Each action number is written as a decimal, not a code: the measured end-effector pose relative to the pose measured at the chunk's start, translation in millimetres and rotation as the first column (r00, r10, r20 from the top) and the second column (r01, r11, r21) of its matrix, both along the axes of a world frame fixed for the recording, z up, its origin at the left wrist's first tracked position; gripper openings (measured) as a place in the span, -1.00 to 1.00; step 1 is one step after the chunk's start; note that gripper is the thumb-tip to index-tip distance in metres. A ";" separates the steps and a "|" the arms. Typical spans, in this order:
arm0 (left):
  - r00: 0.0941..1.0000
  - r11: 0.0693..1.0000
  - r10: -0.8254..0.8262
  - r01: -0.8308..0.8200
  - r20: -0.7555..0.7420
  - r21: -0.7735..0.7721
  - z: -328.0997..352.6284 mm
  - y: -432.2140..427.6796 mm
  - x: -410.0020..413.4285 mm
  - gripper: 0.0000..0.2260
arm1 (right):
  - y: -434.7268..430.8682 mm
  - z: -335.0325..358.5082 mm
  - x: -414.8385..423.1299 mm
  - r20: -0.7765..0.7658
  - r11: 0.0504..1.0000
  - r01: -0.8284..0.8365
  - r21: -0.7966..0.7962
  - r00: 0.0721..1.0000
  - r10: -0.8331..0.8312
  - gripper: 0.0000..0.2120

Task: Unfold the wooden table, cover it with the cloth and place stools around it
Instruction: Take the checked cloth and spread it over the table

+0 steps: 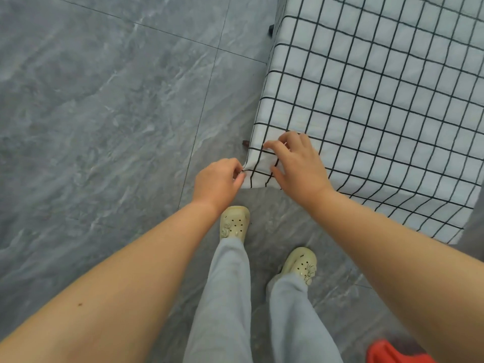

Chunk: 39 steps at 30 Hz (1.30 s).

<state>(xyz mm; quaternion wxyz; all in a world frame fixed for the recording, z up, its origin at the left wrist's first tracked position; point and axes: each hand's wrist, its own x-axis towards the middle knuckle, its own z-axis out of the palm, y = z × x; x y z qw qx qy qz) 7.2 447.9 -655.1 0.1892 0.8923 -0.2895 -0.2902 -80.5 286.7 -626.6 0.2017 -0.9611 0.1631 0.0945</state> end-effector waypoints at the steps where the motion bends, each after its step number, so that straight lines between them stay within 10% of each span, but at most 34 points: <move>1: 1.000 1.000 -0.006 0.006 0.001 0.015 -0.3 1.9 0.4 -0.87 | 1.5 0.3 -0.5 -0.001 1.000 -0.005 0.014 1.000 0.005 -0.58; 8: 0.992 0.984 -0.112 0.120 0.066 -0.134 22.3 -24.2 7.2 -0.28 | -33.4 8.9 -6.3 0.140 0.943 0.318 0.103 0.933 -0.330 -0.57; 15: 0.790 0.812 -0.583 0.560 0.191 0.165 25.4 -124.6 33.7 -0.20 | -110.4 9.7 -21.8 -0.357 0.919 0.364 -0.151 0.847 -0.394 -0.13; 25: 0.793 0.859 -0.512 0.469 0.332 0.205 39.3 -194.3 55.1 -0.48 | -158.9 22.9 -27.4 -0.244 0.921 0.384 -0.071 0.888 -0.389 -0.32; 39: 0.806 0.799 -0.559 0.462 0.194 0.384 15.5 -364.9 80.8 -0.07 | -363.8 8.5 -24.7 -0.314 0.890 0.424 -0.165 0.833 -0.455 -0.04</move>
